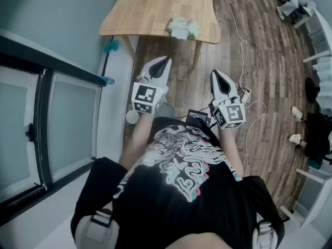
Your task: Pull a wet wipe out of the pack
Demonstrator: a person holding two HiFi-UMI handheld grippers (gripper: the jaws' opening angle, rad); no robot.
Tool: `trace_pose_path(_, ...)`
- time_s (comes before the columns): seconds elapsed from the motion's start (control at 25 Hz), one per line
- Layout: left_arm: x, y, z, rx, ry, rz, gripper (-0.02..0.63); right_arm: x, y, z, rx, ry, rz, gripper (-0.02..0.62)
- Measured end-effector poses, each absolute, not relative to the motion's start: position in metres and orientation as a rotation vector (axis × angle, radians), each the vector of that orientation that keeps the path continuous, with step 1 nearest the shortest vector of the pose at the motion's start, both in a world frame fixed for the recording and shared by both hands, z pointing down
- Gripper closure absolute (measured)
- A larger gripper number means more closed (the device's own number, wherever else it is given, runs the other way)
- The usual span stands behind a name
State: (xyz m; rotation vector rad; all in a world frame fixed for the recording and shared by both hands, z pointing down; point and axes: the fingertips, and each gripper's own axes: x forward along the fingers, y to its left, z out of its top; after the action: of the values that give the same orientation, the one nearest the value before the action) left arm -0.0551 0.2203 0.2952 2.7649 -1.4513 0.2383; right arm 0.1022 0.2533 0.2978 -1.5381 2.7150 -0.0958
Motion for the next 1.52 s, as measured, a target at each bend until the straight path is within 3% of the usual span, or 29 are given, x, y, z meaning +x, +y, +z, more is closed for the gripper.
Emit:
trace_pose_path(0.4, -0.051, 0.23, 0.295, 2.797, -1.408, 0.245, 0.618, 0.098, 0.256, 0.298, -1.532, 2.733, -0.094, 0.597)
trace_pose_path(0.68, -0.05, 0.241, 0.284, 2.932, -1.471, 0.506, 0.618, 0.098, 0.265, 0.298, -1.493, 2.718, -0.113, 0.597)
trace_pose_path(1.52, -0.057, 0.164, 0.309, 2.809, -1.438, 0.404, 0.618, 0.112, 0.189, 0.321, -1.536, 2.709, -0.235, 0.597)
